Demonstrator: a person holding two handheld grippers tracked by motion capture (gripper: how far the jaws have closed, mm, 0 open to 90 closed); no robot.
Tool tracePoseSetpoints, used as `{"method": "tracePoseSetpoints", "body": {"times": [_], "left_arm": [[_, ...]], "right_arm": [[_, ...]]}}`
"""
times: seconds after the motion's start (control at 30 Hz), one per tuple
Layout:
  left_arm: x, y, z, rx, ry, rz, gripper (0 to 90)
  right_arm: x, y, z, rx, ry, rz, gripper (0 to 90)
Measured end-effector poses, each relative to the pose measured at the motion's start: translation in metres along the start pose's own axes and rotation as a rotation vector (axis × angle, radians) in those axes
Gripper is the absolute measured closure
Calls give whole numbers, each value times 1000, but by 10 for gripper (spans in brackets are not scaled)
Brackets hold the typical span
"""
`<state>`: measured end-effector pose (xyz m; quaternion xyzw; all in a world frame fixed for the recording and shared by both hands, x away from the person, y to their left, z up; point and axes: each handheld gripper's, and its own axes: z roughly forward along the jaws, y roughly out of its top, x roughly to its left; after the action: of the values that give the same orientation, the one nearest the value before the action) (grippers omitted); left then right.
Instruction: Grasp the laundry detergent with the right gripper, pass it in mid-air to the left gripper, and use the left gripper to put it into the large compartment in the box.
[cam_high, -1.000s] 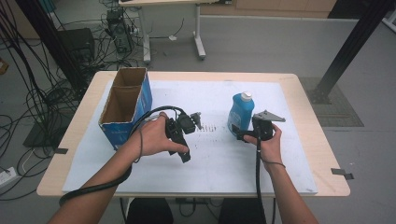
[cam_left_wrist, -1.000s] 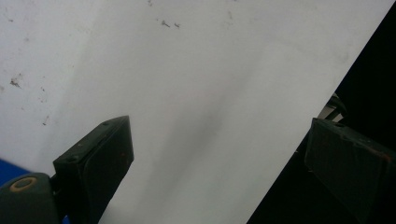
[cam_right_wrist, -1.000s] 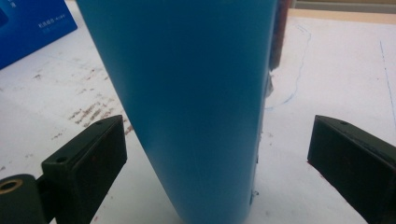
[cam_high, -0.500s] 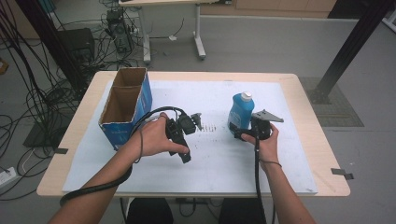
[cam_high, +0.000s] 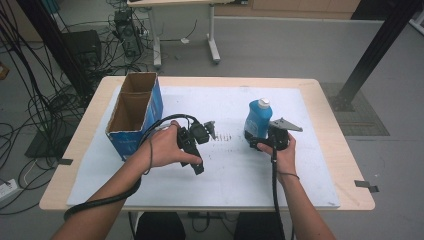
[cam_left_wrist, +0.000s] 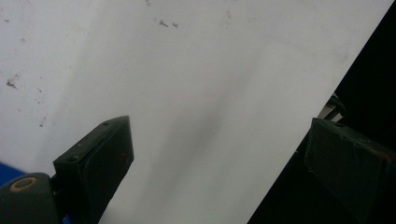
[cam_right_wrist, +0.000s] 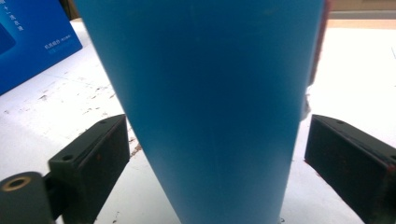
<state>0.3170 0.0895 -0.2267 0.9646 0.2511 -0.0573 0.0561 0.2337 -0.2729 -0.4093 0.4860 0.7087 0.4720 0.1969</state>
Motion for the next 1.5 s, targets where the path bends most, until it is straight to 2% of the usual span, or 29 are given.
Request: {"method": "tracePoseSetpoints", "body": {"times": [0.47,0.97,1.1,1.27,1.5], "left_arm": [[0,-2,1,1,-1,-1,83],[1,-2,1,-1,-1,-3,83],[1,-2,1,0,-2,-4,83],[1,-3,0,-3,-4,-3,83],[1,-4,1,-3,-4,-5,83]], "right_arm": [[2,0,-1,-8,-4,-12,187],[4,-1,-1,-19,-19,-31,258],[5,-1,0,-24,-22,-36,307],[7,-2,-1,-31,-39,-56,381],[10,-3,-1,-33,-50,-93,396]]}}
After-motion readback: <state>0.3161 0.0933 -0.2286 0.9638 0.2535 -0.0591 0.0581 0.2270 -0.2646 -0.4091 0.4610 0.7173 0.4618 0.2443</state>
